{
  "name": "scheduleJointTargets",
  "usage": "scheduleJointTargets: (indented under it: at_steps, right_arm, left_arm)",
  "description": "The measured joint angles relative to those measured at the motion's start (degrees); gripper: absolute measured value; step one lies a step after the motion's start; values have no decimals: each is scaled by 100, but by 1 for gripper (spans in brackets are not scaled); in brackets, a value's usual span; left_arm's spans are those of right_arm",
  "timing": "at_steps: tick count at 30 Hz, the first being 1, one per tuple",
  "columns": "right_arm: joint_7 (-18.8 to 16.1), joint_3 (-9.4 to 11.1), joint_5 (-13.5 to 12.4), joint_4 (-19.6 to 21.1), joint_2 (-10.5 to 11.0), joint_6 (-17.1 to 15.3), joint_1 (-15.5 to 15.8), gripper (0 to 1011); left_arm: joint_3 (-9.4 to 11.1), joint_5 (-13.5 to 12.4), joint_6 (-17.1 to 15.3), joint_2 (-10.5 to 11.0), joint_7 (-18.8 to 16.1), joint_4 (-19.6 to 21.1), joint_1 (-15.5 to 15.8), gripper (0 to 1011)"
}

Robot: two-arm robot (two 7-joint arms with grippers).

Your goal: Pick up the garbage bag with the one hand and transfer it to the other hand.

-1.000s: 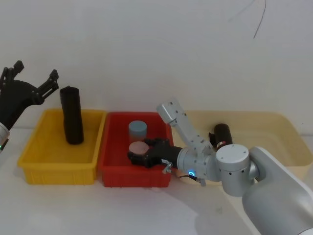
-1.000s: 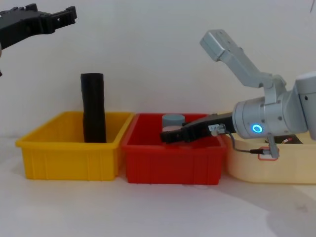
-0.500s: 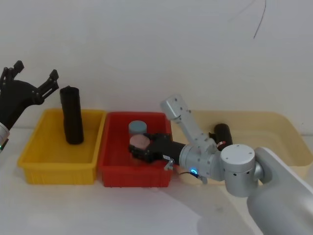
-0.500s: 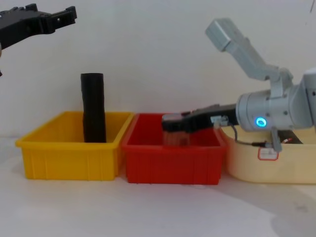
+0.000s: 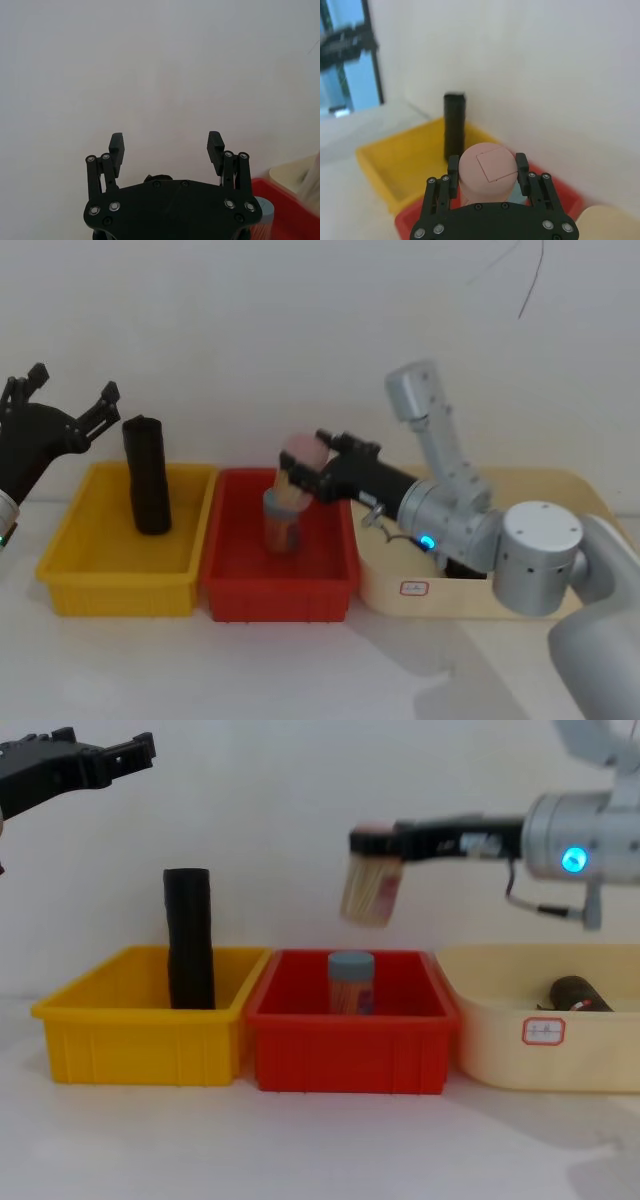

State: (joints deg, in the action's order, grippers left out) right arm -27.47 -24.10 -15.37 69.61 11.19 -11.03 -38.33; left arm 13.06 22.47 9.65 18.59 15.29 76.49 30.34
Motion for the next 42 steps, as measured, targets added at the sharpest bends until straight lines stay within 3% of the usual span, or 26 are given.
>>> scheduleJointTargets:
  at_steps: [7, 15, 42]
  right_arm:
    - [275, 412, -213, 495, 126, 76, 91, 663]
    - [483, 693, -333, 543, 255, 91, 89, 663]
    - [851, 825, -243, -204, 619, -139, 383, 663]
  left_arm:
    - [0, 0, 0, 0, 0, 0, 0, 1002]
    - [0, 0, 0, 0, 0, 0, 0, 1002]
    - [0, 0, 0, 0, 0, 0, 0, 1002]
